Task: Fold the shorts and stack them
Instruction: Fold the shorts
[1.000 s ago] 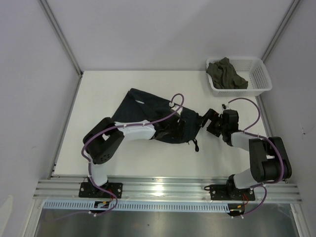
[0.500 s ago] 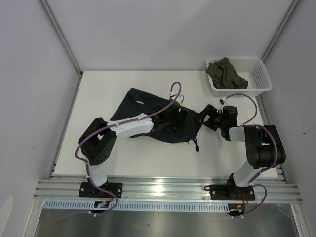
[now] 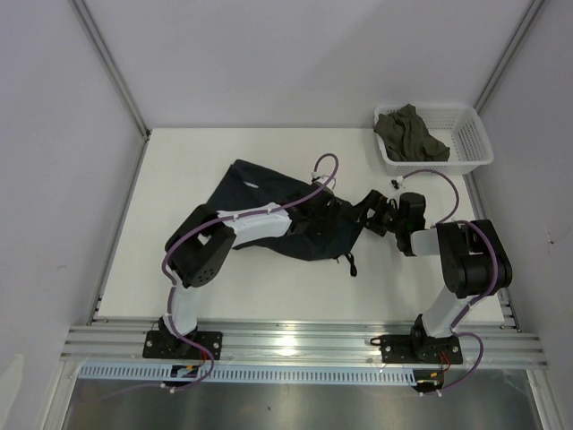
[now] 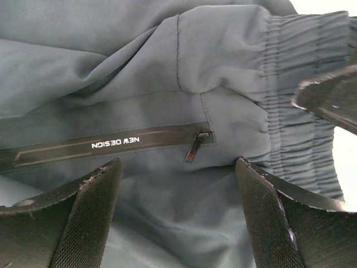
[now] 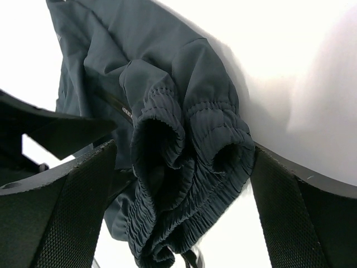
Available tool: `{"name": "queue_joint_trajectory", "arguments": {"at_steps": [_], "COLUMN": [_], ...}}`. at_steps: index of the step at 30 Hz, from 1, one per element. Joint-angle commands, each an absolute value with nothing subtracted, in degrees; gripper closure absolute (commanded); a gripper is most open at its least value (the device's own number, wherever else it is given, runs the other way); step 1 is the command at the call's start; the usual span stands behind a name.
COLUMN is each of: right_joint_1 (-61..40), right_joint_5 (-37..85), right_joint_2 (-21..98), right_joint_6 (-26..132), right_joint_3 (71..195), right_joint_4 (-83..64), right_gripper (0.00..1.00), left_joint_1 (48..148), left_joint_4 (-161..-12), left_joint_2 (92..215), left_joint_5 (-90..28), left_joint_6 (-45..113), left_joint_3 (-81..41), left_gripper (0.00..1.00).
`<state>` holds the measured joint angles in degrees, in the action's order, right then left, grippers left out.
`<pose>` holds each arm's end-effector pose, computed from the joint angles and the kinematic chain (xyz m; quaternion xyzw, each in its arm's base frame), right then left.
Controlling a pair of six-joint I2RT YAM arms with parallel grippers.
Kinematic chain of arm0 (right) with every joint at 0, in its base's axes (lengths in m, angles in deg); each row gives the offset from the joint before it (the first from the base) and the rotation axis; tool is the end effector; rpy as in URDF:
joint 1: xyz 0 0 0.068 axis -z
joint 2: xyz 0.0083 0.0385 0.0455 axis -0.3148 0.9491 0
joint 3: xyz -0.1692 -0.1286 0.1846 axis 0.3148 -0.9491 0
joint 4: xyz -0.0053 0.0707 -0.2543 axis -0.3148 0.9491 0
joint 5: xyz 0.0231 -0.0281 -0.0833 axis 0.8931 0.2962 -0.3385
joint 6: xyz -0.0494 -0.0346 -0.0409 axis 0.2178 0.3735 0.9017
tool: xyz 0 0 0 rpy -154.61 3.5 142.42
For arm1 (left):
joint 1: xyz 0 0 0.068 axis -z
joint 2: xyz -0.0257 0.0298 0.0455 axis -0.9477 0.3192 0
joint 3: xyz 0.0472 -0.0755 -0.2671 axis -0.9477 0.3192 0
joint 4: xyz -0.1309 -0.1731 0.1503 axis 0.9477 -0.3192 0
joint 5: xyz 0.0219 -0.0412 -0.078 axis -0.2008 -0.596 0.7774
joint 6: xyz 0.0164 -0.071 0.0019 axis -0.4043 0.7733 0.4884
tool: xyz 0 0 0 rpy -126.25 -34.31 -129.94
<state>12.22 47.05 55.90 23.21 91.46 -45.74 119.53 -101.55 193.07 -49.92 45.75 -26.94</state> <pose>0.3277 0.0660 0.1265 0.0871 0.8354 0.3893 0.3780 0.3150 -0.3346 0.1640 0.1702 0.9165 -0.1321 0.3371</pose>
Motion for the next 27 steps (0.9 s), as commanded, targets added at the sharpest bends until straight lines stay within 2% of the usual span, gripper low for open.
{"name": "queue_joint_trajectory", "arguments": {"at_steps": [1, 12, 20, 27], "right_joint_1": [11.4, 5.6, 4.5, 3.1], "right_joint_5": [46.2, 40.9, 39.3, 37.5], "right_joint_2": [55.7, 54.1, 53.3, 52.8], "right_joint_6": [22.6, 21.8, 18.8, 15.7], "right_joint_3": [89.4, 86.1, 83.4, 81.8], "right_joint_4": [-42.2, -36.9, -34.4, -33.4], "right_gripper": [0.03, 0.12, 0.35, 0.43], "left_joint_1": [118.7, 118.7, 118.8, 118.8], "left_joint_4": [-99.8, -94.3, -91.5, -90.9], "left_joint_2": [192.9, 193.4, 193.3, 192.8], "left_joint_5": [-50.8, -49.2, -50.4, -49.7], "left_joint_6": [45.8, 47.4, 48.7, 48.7], "left_joint_3": [-25.2, -22.7, -18.4, -17.6], "left_gripper": [0.16, 0.17, 0.18, 0.19]}}
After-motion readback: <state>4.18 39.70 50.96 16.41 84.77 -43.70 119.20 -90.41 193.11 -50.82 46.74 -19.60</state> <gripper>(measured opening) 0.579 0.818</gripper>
